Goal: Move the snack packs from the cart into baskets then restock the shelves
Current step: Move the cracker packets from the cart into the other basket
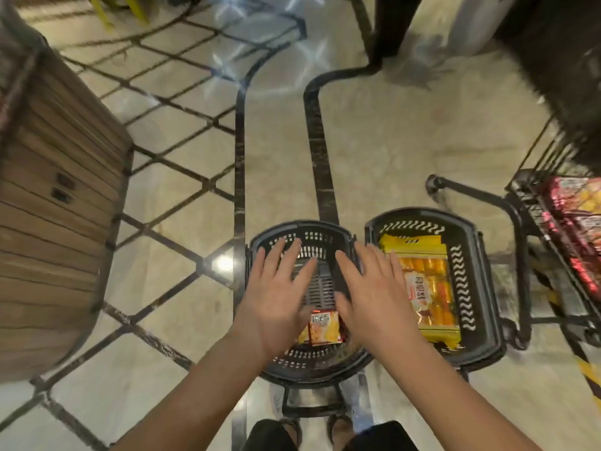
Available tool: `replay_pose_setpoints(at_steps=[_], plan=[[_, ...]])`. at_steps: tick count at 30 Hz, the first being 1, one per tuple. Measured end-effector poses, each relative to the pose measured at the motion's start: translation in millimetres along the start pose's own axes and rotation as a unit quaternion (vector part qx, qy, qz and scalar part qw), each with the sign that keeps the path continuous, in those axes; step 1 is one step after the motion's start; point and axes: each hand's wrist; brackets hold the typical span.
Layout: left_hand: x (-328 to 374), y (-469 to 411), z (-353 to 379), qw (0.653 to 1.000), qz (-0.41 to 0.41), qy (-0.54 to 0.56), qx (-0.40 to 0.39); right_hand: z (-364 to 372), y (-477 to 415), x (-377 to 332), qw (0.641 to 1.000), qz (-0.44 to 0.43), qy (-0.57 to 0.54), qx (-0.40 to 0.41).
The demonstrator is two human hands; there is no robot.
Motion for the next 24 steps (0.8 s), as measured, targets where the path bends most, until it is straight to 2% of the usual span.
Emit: replay_pose_setpoints(at_steps=[4,11,14,19,24], plan=[[35.3,21.7,-50.5,0.998,0.017,-0.019,0.058,-55.6,38.1,11.0,0.998,0.019,0.003,0.059],[91.6,27.4,-101.5,0.99,0.102,-0.054,0.085,-95.3,106.8,43.2,0.987,0.114,0.011,0.116],[116.8,26.3,-113.7,0.986,0.135,-0.077,0.066,-100.0,144.9,58.9,0.978,0.171,0.008,0.123],[180.7,30.6,-122.2,0.964,0.248,-0.077,0.059,-113.8,225.6,90.2,0.949,0.28,-0.005,0.143],[256.8,48.6,-128.0,0.942,0.316,-0.102,0.05,-132.4,293.8,110.1,0.925,0.343,-0.021,0.159]])
Point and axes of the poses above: each hand's wrist, its own y-axis away from the middle knuckle, its own z-axis out of the palm, x = y × z, and after that the axes turned 4 degrees about -x, right-handed
